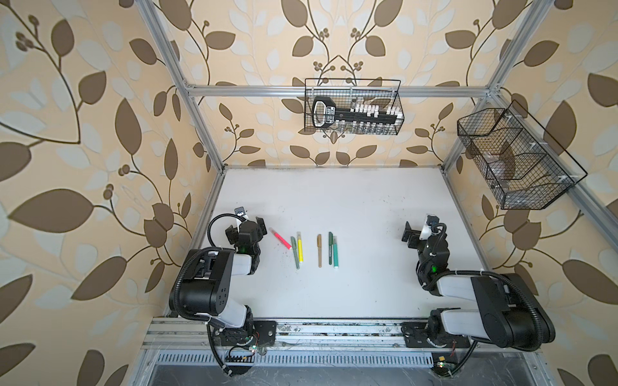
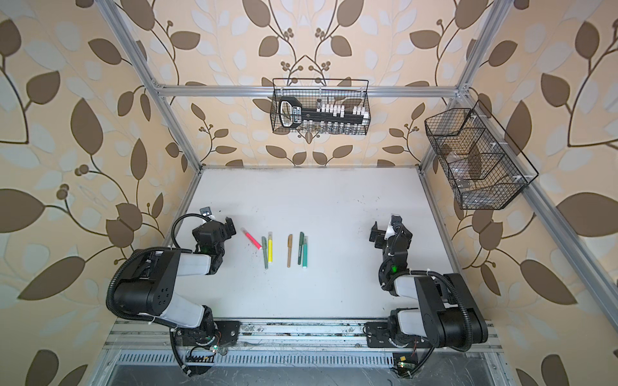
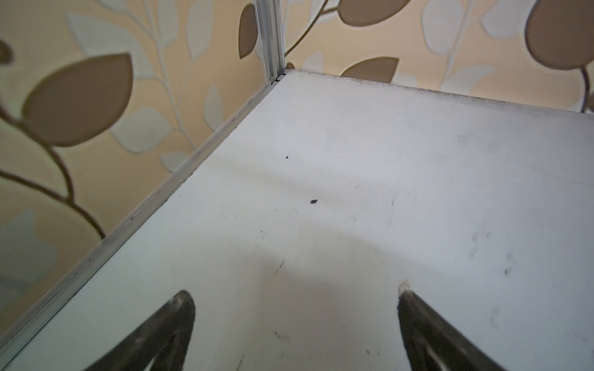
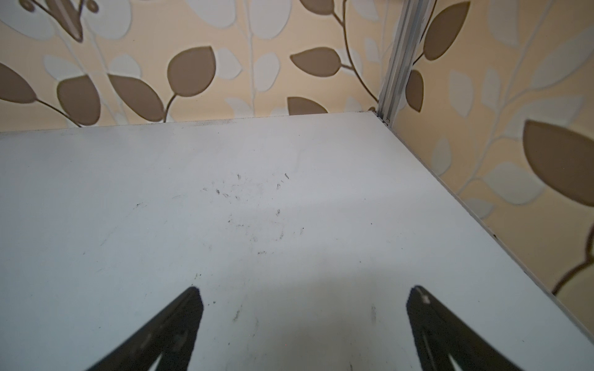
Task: Insert pens into pen caps
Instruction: Reset both arms
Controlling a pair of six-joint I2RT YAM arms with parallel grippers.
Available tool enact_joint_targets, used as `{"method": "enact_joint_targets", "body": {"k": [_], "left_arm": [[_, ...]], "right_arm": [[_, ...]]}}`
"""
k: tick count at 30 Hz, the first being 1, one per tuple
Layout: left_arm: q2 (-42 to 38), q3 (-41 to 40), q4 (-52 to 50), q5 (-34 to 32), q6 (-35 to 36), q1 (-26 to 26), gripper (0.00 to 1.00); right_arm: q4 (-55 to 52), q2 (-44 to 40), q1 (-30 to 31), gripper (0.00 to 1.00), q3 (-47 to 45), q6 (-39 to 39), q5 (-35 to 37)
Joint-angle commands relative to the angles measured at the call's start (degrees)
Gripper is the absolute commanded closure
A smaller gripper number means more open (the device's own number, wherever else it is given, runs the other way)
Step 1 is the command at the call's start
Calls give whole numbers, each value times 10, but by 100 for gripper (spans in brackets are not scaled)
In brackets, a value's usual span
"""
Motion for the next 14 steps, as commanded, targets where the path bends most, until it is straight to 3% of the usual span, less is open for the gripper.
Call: {"method": "enact_joint_targets", "body": {"k": [1, 14], "left_arm": [[-14, 2, -22, 6, -12, 2, 1], [-12, 3, -20, 6, -11, 2, 1]], "right_arm": [[19, -1, 2, 0, 0, -8, 1], [24, 0, 9, 0, -3, -15, 5]]}}
